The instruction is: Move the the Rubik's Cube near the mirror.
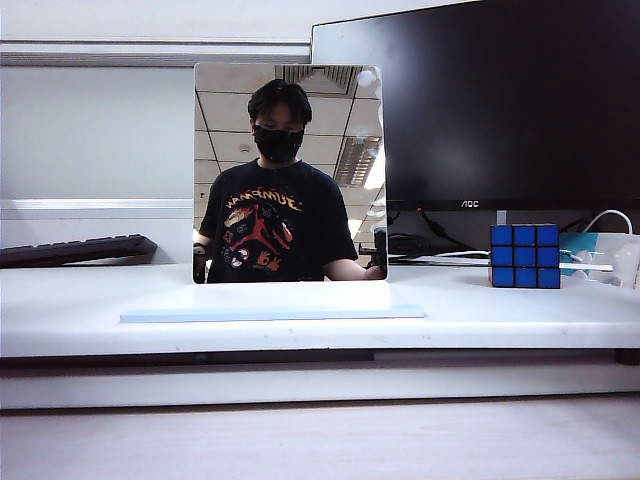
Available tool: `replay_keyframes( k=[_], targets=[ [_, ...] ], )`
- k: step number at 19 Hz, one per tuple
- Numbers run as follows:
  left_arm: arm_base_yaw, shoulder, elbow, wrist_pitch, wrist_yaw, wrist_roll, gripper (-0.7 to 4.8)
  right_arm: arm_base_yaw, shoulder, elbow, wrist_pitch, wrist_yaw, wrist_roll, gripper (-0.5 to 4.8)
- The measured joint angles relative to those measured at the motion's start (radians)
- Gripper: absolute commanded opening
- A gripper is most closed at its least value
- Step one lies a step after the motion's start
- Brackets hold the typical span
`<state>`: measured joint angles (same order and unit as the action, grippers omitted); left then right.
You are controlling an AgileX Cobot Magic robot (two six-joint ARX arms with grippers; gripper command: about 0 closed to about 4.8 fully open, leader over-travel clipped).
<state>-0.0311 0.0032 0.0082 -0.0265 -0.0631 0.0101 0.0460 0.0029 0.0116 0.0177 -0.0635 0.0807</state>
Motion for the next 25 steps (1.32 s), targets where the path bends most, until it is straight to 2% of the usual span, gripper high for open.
replay_keyframes(
  k=[8, 10, 11, 14, 15, 17, 19, 21, 23, 25],
  targets=[
    [-0.011, 0.0, 0.0, 0.0, -0.003, 0.0, 0.22, 0.0, 0.0, 0.0, 0.0, 0.0, 0.0, -0.05],
    [-0.101, 0.0, 0.0, 0.0, -0.032, 0.0, 0.22, 0.0, 0.0, 0.0, 0.0, -0.006, 0.001, -0.05],
    [-0.177, 0.0, 0.0, 0.0, -0.062, 0.0, 0.22, 0.0, 0.0, 0.0, 0.0, -0.02, 0.024, -0.05],
    [-0.494, 0.0, 0.0, 0.0, -0.106, 0.0, 0.22, 0.0, 0.0, 0.0, 0.0, -0.078, 0.257, -0.04],
    [-0.563, 0.0, 0.0, 0.0, -0.101, 0.0, 0.22, 0.0, 0.0, 0.0, 0.001, -0.114, 0.335, -0.05],
    [-0.648, 0.0, 0.0, 0.0, -0.039, 0.0, 0.22, 0.005, 0.0, 0.0, 0.004, -0.162, 0.457, -0.05],
    [-0.705, 0.0, 0.0, 0.0, 0.025, 0.0, 0.22, 0.034, 0.0, 0.0, 0.008, -0.162, 0.525, -0.06],
    [-0.729, 0.0, 0.0, -0.001, 0.054, 0.0, 0.22, 0.106, 0.011, 0.008, 0.004, -0.093, 0.547, -0.06],
    [-0.729, 0.0, 0.0, 0.0, 0.061, 0.0, 0.22, 0.206, 0.045, 0.04, 0.014, 0.046, 0.551, -0.06],
    [-0.729, 0.0, 0.0, 0.0, 0.061, 0.0, 0.22, 0.351, 0.142, 0.087, 0.053, 0.21, 0.544, -0.06]
  ],
)
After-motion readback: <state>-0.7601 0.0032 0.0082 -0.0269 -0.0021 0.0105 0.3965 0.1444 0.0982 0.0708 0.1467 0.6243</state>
